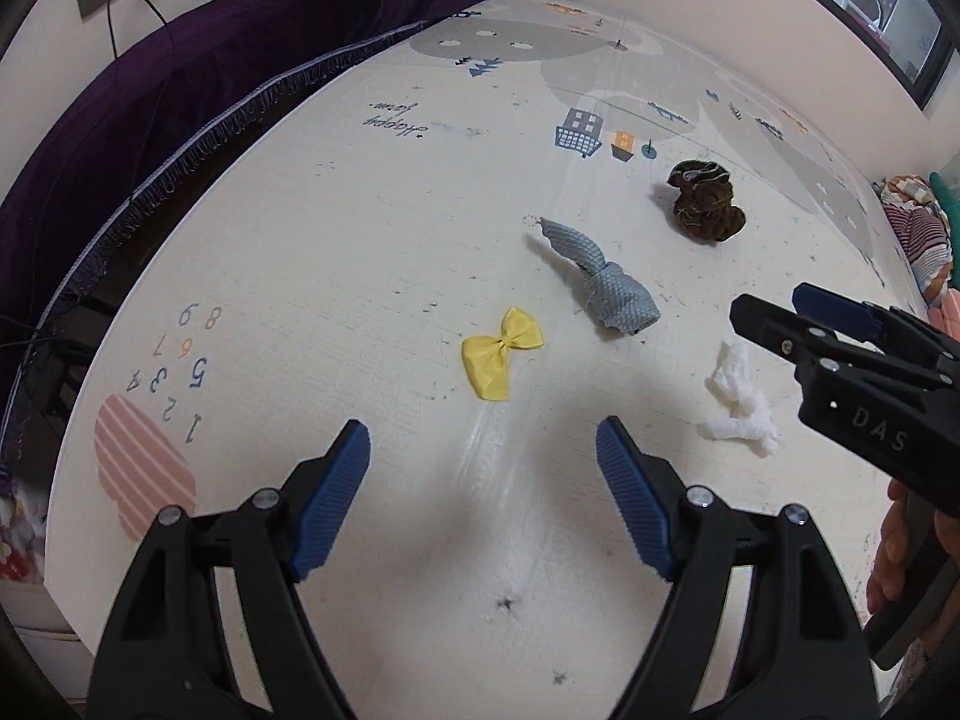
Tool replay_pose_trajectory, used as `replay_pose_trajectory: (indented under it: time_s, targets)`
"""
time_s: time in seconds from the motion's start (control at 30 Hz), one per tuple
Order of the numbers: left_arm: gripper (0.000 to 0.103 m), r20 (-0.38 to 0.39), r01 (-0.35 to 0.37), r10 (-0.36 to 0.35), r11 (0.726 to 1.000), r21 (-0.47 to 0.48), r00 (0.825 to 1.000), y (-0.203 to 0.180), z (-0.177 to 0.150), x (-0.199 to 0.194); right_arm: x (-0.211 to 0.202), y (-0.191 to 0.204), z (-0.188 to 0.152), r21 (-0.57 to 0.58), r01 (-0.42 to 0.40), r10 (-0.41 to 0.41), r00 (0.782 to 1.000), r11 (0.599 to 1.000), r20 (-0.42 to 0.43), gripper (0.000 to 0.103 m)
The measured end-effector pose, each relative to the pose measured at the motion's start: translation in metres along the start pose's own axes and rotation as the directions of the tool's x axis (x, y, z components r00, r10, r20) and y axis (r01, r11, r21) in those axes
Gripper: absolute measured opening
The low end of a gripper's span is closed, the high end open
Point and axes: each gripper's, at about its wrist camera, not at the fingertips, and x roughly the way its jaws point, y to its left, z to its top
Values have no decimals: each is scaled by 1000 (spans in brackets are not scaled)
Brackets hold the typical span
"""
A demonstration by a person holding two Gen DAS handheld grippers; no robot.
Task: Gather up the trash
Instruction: 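Grasp the yellow bow with the left tool while the right tool grasps the grey sock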
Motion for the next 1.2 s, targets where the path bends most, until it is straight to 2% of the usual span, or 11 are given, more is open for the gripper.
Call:
replay_pose_trajectory:
  time_s: [0.17,0.37,0.5,0.6,0.67,0.73,0.77,0.8,0.83,0.9,1.2]
  targets:
    - [78,-34,16,-16,1000,7,999,10,10,54,49,1,6,-24,14,-14,1000,1000,-7,60]
    - [77,-37,31,-30,999,31,999,12,14,93,92,2,7,-47,14,-15,1000,999,-27,60]
    - [62,-48,53,-52,998,23,998,14,18,111,111,3,5,-63,13,-15,999,998,-44,60]
    - [59,-19,40,-40,998,47,999,9,18,113,121,3,4,-72,13,-17,998,997,-57,60]
    - [49,-6,29,-28,997,68,1000,5,18,114,126,3,2,-70,7,-12,997,998,-71,60]
    - [30,1,16,-16,996,88,1000,2,18,114,130,4,-1,-76,-3,-3,996,997,-85,50]
    - [26,1,21,-21,995,94,1000,0,18,114,131,6,-2,-82,-6,-2,996,997,-94,38]
    - [21,1,24,-24,995,98,1000,-1,18,114,131,7,-3,-84,-13,4,995,996,-101,31]
    - [9,-2,37,-37,994,99,999,-1,18,114,129,7,-4,-82,-20,12,995,996,-101,28]
    - [7,-9,55,-55,994,94,998,-2,18,112,123,7,-5,-75,-34,27,995,997,-96,21]
    - [7,15,60,-62,995,83,998,-10,5,72,72,5,-10,-63,-62,58,997,996,-53,20]
